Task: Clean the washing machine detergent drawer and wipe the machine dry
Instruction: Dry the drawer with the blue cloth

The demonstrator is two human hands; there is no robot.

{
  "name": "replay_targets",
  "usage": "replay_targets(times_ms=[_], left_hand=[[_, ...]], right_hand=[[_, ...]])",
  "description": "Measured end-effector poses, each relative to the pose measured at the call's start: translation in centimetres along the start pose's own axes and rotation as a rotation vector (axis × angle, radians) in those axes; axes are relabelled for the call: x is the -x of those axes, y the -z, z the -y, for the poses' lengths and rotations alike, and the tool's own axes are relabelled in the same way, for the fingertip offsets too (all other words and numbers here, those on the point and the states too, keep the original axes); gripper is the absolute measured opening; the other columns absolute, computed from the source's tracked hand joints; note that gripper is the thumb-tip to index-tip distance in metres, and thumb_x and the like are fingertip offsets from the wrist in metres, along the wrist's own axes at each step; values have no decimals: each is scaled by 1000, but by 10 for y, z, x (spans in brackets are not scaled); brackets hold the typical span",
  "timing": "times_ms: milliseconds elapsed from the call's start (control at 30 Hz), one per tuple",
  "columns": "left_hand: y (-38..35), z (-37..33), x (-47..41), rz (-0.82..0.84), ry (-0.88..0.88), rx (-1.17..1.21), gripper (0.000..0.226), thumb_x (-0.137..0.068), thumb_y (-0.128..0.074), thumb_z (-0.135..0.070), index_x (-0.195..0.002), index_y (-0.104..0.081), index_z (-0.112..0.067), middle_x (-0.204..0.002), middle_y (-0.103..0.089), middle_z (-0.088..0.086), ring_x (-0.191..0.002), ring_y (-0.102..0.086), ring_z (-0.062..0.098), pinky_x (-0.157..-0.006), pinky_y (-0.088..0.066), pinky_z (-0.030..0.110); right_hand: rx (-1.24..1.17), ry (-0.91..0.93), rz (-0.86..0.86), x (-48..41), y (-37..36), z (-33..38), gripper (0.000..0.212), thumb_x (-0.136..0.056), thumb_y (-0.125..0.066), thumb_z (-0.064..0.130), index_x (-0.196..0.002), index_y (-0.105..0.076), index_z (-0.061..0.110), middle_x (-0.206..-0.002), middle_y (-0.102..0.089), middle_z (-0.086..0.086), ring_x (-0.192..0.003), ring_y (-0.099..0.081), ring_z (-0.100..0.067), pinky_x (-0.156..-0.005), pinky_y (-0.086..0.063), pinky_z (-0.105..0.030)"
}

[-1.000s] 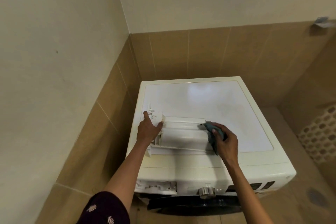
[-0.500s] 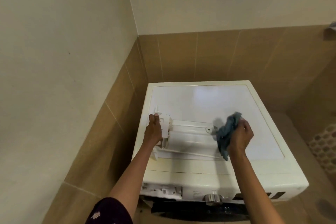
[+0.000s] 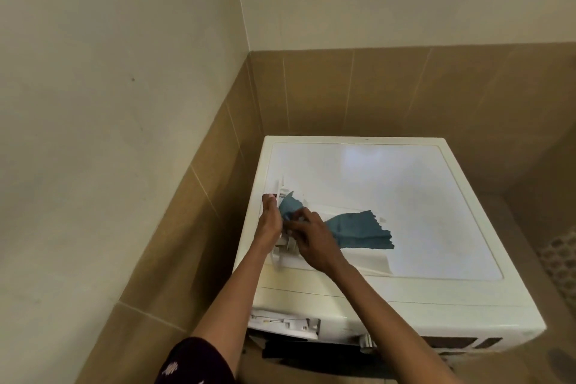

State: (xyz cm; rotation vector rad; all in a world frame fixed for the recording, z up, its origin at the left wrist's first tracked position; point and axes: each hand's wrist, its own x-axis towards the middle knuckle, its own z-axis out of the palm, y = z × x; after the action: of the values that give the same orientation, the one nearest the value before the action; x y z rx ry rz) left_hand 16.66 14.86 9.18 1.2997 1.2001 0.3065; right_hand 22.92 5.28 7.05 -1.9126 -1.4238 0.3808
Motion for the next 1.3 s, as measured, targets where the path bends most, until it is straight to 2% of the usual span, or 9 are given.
replay_targets(times_ms=[167,400,467,567,700,833,933,1167,1300], left_hand=[[-1,-1,1,-51,-27,-103,54,-98,-8,-50,-138,-28,-21,-138,-46,16,-120,-50,35,-104,-41,49],[2,-1,10,-69,-202,-296,34,-103,-13,-26,-129,-30,-13,-121,-51,16,-91,-49,24,-81,-40,35],[2,-1,9,-79,-205,-324,33,-103,-13,-28,-128,-30,-14,-120,-52,16,-91,-52,25,-80,-43,36],[1,-1,8,-88,-212,-355,34,-103,-14,-32,-128,-29,-14,-119,-53,18,-100,-58,30,-76,-49,35],[1,-3,7,-76,-194,-344,36,-103,-13,-33,-129,-29,-13,-121,-51,18,-102,-58,31,-77,-51,35],[2,-3,6,-73,-206,-333,36,-103,-12,-29,-132,-28,-14,-120,-51,16,-91,-52,24,-79,-45,36],[2,-1,7,-58,-193,-296,36,-103,-11,-29,-131,-28,-14,-120,-50,15,-92,-48,25,-78,-39,35],[0,-1,0,-70,-116,-132,34,-101,-15,-33,-124,-34,-16,-122,-51,21,-100,-54,32,-78,-46,40],[1,-1,2,-60,-101,-135,36,-101,-15,-33,-129,-32,-17,-124,-50,19,-107,-53,35,-86,-48,42]], right_hand=[[-8,76,63,8,13,-10,27,-89,-56,2,-110,-70,11,-112,-57,-8,-103,-53,-23,-83,-45,-23],[86,-111,-106,-40,7,-7,30,-93,-48,4,-117,-66,9,-114,-53,-13,-104,-54,-26,-74,-32,-15],[88,-99,-115,-34,3,-3,28,-92,-50,4,-113,-67,10,-112,-54,-11,-102,-54,-24,-72,-33,-14],[12,-5,-90,-5,4,3,21,-86,-56,-3,-99,-71,4,-101,-56,-6,-88,-56,-20,-65,-31,2],[-39,29,-47,9,6,3,26,-83,-56,-9,-100,-72,4,-101,-56,-6,-82,-51,-11,-67,-33,5],[65,-63,-114,-22,2,-1,26,-91,-52,4,-111,-68,10,-108,-55,-9,-93,-56,-21,-67,-35,-13],[115,-185,-155,-44,-1,-1,27,-93,-51,11,-117,-61,7,-110,-53,-9,-101,-56,-23,-69,-30,-12],[71,43,-47,4,9,17,24,-88,-56,3,-106,-71,9,-106,-59,-12,-95,-54,-22,-69,-33,-7],[125,62,-12,-9,11,7,27,-88,-54,1,-106,-71,11,-106,-59,-10,-97,-55,-23,-71,-45,-24]])
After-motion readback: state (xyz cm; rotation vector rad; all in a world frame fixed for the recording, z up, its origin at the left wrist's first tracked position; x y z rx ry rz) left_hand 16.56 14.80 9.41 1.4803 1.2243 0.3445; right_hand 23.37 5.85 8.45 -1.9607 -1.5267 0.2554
